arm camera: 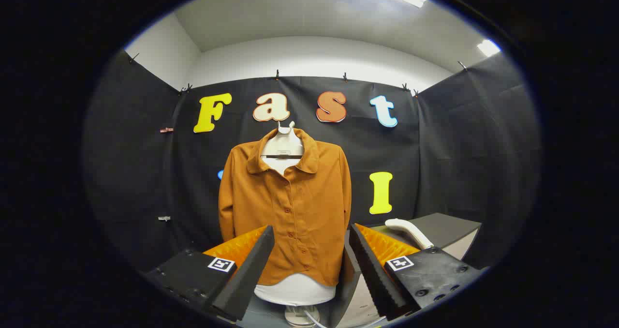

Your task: Iron the clothes twice with a garment steamer, once on the left side and once on the right side.

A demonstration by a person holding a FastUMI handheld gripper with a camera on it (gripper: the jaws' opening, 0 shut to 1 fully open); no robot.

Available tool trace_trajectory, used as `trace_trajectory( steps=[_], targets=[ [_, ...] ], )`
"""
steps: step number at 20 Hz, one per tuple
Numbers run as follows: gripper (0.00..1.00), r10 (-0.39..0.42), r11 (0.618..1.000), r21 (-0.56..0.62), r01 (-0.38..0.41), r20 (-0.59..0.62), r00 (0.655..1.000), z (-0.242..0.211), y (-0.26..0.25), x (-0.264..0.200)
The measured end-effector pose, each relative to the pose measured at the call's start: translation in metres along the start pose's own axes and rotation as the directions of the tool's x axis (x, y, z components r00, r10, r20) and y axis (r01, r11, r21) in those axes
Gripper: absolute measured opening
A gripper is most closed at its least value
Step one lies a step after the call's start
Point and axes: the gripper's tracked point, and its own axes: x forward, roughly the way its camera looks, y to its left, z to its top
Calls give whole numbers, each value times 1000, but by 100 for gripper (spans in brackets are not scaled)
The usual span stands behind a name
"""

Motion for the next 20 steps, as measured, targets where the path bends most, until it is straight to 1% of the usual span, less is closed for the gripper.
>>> trace_trajectory(
  steps=[6,13,20],
  targets=[
    [98,10,1000,-1,-10,4,1000,1,5,-4],
    [98,-16,1000,-19,16,17,1000,5,1,-9],
    [98,-21,999,-30,21,9,1000,3,0,-12]
  ],
)
